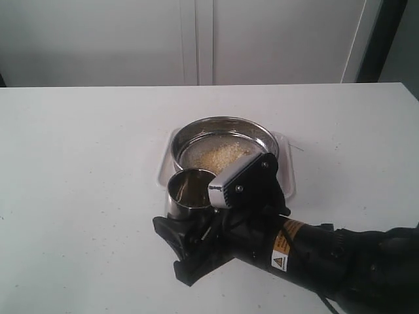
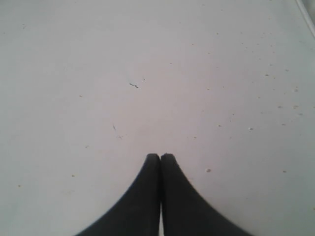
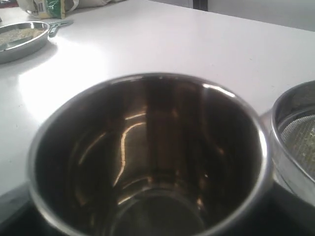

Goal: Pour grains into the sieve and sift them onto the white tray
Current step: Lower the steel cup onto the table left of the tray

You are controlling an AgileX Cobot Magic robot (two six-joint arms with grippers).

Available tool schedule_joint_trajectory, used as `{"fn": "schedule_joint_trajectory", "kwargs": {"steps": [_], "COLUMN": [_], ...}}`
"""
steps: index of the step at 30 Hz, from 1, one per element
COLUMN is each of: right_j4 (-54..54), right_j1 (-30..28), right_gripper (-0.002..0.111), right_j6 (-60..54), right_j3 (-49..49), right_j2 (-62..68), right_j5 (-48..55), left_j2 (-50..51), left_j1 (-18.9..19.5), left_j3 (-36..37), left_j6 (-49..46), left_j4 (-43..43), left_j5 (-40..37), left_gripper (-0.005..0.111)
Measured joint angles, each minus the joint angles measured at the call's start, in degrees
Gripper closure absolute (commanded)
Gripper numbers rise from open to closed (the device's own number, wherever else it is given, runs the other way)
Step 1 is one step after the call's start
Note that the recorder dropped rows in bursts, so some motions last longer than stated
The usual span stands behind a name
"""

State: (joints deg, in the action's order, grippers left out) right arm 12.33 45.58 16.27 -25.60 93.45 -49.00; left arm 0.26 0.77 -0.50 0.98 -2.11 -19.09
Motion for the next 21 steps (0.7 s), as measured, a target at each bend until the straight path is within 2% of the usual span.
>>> {"fn": "schedule_joint_trajectory", "kwargs": {"steps": [5,10,21], "right_j4": [-0.5,-0.9,-1.0], "right_j1": [0.1,0.1,0.1], "right_gripper": [0.108,0.108,0.108], "right_j6": [-0.2,-6.8,-9.4], "right_j3": [0.0,-0.3,-8.6], "right_j2": [0.0,2.0,9.1], "right_j5": [-2.1,-2.3,-0.4], "left_j2": [0.0,0.0,0.0], "left_j1": [0.0,0.0,0.0], "left_j3": [0.0,0.0,0.0], "left_j6": [0.0,0.0,0.0], "left_j4": [0.0,0.0,0.0], "left_j5": [0.0,0.0,0.0], "left_gripper": [0.107,0.107,0.107]}}
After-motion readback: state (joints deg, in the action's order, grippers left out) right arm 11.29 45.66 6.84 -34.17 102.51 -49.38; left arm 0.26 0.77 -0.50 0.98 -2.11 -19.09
